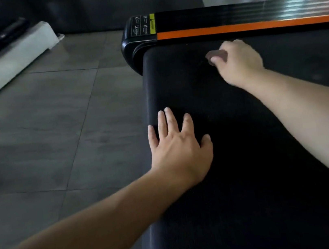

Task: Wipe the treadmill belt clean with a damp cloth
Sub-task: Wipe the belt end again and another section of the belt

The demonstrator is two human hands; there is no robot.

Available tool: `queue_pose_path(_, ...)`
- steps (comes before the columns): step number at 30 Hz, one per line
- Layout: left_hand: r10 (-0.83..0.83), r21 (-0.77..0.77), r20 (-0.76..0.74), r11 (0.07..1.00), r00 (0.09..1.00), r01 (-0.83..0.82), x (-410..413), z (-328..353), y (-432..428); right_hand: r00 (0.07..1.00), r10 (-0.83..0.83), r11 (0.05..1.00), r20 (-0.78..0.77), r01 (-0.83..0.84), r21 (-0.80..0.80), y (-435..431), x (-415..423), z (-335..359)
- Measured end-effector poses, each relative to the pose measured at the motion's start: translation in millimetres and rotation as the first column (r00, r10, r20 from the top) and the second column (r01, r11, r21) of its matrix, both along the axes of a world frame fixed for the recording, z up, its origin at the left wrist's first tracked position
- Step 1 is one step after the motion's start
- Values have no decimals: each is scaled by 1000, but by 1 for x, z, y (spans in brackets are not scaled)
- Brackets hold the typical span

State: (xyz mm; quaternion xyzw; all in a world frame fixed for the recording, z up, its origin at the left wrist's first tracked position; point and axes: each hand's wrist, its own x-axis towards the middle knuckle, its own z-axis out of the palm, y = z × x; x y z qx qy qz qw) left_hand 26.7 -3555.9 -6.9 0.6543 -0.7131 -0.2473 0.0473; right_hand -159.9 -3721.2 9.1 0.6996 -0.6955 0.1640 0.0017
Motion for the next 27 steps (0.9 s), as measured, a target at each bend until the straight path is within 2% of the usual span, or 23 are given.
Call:
queue_pose_path(2,11,23,17,1000,1000,-11,-3,-1,2,998,67,998,21,-67,11,20,17,-3)
queue_pose_path(5,3,-20,141,1000,990,0,-9,-5,7,937,343,938,69,-346,38,83,32,-8)
queue_pose_path(6,15,-44,170,999,985,-7,-11,-7,8,919,389,920,59,-391,35,94,25,-8)
queue_pose_path(8,32,-91,198,996,980,-14,-16,-9,11,939,343,939,-12,-343,23,90,2,-5)
queue_pose_path(12,43,-160,200,987,979,-10,-19,-16,12,997,72,997,8,-72,-17,66,-15,-6)
queue_pose_path(13,49,-165,200,986,979,-16,-18,-17,12,996,86,996,18,-86,-34,71,-10,-9)
queue_pose_path(16,74,-154,183,987,980,-46,-22,-17,9,930,362,932,64,-359,-49,106,2,-14)
queue_pose_path(18,104,-125,132,988,986,-88,-32,-12,7,882,471,882,7,-471,-22,107,-9,-11)
queue_pose_path(20,125,-100,50,988,991,-119,-45,-7,2,908,412,910,-77,-414,-14,73,-28,-8)
queue_pose_path(22,125,-92,-11,988,992,-126,-58,-5,-5,982,163,986,-94,-167,-31,25,-51,-1)
queue_pose_path(24,167,-102,-5,981,986,-167,-68,-7,-10,996,-24,1000,-91,22,-20,0,-60,0)
queue_pose_path(25,184,-101,15,978,983,-181,-74,-8,-11,995,-16,999,-103,13,-29,1,-54,-2)
queue_pose_path(27,218,-132,60,969,974,-209,-85,-12,-12,979,188,980,-79,-193,-50,18,-34,-10)
